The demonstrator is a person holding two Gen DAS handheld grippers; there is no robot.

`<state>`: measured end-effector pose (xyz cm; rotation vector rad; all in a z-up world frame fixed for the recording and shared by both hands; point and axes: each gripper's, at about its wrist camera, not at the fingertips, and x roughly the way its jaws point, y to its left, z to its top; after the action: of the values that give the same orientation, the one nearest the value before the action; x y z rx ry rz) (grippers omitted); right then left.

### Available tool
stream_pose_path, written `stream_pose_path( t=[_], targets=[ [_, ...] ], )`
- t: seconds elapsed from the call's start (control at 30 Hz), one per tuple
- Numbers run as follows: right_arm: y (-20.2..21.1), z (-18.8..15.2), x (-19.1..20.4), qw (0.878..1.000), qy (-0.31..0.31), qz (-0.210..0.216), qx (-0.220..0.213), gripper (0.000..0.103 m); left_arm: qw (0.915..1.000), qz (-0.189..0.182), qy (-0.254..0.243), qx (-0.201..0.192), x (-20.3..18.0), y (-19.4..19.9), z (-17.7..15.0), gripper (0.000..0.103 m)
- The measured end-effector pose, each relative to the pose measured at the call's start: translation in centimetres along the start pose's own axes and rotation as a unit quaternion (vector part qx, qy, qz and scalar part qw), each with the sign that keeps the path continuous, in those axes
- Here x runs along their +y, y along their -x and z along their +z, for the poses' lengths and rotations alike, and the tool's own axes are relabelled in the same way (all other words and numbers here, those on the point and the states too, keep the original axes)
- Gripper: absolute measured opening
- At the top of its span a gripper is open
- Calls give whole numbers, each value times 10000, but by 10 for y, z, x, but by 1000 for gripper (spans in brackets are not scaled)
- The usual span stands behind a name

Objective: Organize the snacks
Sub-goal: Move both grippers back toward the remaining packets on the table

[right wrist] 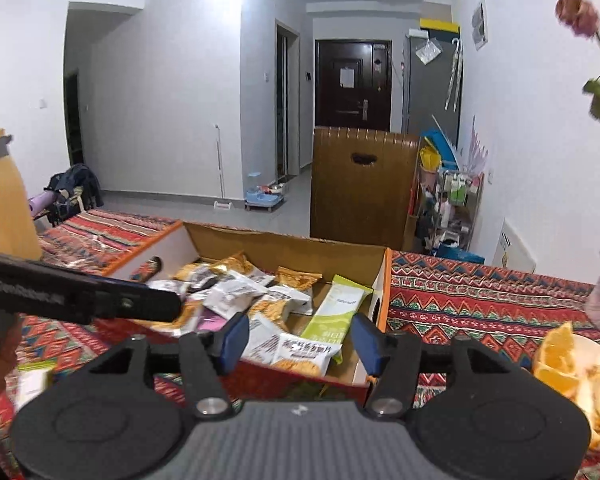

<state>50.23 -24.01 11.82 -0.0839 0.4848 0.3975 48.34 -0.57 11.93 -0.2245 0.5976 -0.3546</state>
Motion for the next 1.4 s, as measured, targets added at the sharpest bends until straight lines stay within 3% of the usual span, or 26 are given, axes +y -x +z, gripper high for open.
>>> stream_pose_path(
  t=[0.13, 0.23, 0.43, 0.63, 1.0, 1.17, 1.4],
  targets=[
    [44, -11, 14, 9999, 65, 81, -112, 66, 9996, 150, -42, -218, -7, 56, -22, 73],
    [71, -27, 24, 9999, 34, 132, -96, 66, 9987, 347, -36, -384, -12, 94, -46, 79],
    [130, -74, 53, 9997, -52, 240, -59, 75, 9940, 877, -102, -639, -18, 156, -99, 82],
    [186, -131, 77, 9997, -87, 213, 70, 80, 9910, 1214, 245, -514, -14, 202, -159, 83],
    [242, -220, 99, 9962, -499, 126, 704, 82, 9881, 1396, 640, -112, -11, 237, -232, 83],
    [236, -232, 94, 9942, -598, -48, 887, 83, 9883, 1382, 645, -34, -11, 230, -233, 83],
    [219, -220, 70, 9926, -888, -197, 799, 88, 9877, 1408, 673, 33, 0, 208, -215, 83]
  ],
)
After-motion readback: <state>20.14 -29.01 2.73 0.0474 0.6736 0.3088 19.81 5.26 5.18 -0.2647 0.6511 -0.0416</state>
